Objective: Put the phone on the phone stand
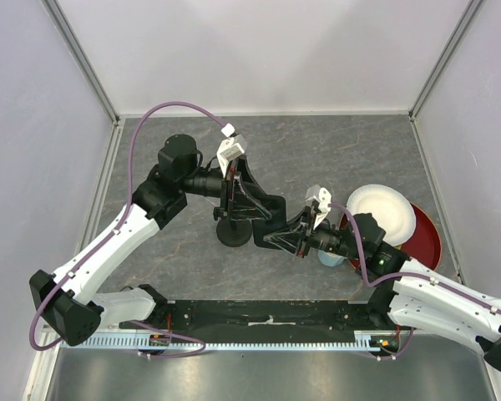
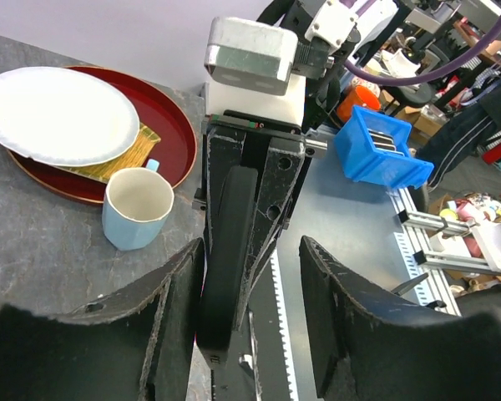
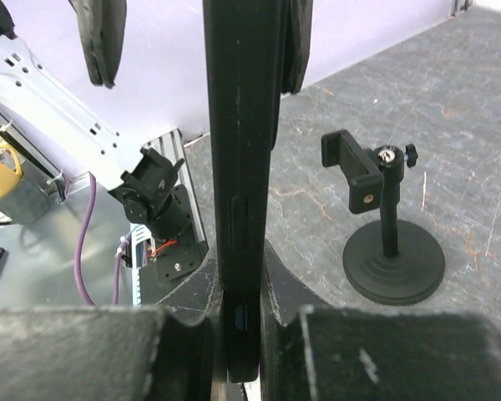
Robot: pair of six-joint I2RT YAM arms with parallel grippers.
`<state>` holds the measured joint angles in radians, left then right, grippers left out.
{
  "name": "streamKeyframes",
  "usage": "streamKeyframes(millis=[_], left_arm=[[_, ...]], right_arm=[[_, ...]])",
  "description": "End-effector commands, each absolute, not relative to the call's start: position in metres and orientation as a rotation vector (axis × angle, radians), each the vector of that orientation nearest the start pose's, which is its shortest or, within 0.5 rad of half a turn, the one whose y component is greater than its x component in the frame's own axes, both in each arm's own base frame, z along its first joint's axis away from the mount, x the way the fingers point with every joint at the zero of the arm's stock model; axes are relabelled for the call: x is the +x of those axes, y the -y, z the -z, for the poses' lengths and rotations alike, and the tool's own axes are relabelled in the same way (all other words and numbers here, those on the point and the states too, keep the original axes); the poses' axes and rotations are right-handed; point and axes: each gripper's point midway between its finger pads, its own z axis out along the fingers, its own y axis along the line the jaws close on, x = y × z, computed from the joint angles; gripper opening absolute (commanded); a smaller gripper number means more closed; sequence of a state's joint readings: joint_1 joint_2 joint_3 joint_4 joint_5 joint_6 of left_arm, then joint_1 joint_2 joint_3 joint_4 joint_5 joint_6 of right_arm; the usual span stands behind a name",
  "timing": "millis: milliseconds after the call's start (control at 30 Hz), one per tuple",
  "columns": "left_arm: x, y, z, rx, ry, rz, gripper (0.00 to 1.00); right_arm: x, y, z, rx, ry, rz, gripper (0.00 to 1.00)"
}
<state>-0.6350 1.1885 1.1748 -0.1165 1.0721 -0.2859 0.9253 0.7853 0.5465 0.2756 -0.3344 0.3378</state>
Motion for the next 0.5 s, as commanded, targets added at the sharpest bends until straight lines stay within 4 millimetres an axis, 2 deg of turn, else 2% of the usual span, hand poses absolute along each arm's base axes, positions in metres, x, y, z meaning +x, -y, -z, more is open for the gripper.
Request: streamKeyframes(millis=[0, 133, 167, 233, 267, 300, 367, 467], left_arm=[[0.142, 0.307, -0.373, 1.145, -1.477, 1.613, 0.56], [0.137, 0.307, -0.381, 1.164, -1.435, 1.640, 0.50], [0.137, 0.308, -0.383, 1.174, -1.412, 1.640, 0.42], [0.138, 0.309, -0.381, 1.187, -1.405, 1.651, 0.31], [0.136, 0.308, -0.380, 1.204, -1.400, 1.663, 0.21], [0.136, 0.309, -0.376, 1.212, -1.409, 1.673, 0.17], [0.135, 0.308, -0.370, 1.222, -1.416, 1.684, 0.11], [0.134, 0.304, -0.364, 1.225, -1.426, 1.692, 0.10]], right_arm=[[0.132, -0.301, -0.336, -0.726, -1.261, -1.297, 0.00], [0.132, -0.308, -0.336, -0.758, -1.254, -1.313, 0.00], [0.130, -0.310, -0.337, -0.768, -1.248, -1.322, 0.00], [0.130, -0.312, -0.338, -0.775, -1.243, -1.326, 0.00], [0.131, -0.312, -0.339, -0.771, -1.243, -1.323, 0.00], [0.132, -0.312, -0.339, -0.768, -1.242, -1.321, 0.00], [0.133, -0.311, -0.339, -0.763, -1.241, -1.316, 0.00], [0.133, -0.312, -0.337, -0.765, -1.241, -1.313, 0.00]])
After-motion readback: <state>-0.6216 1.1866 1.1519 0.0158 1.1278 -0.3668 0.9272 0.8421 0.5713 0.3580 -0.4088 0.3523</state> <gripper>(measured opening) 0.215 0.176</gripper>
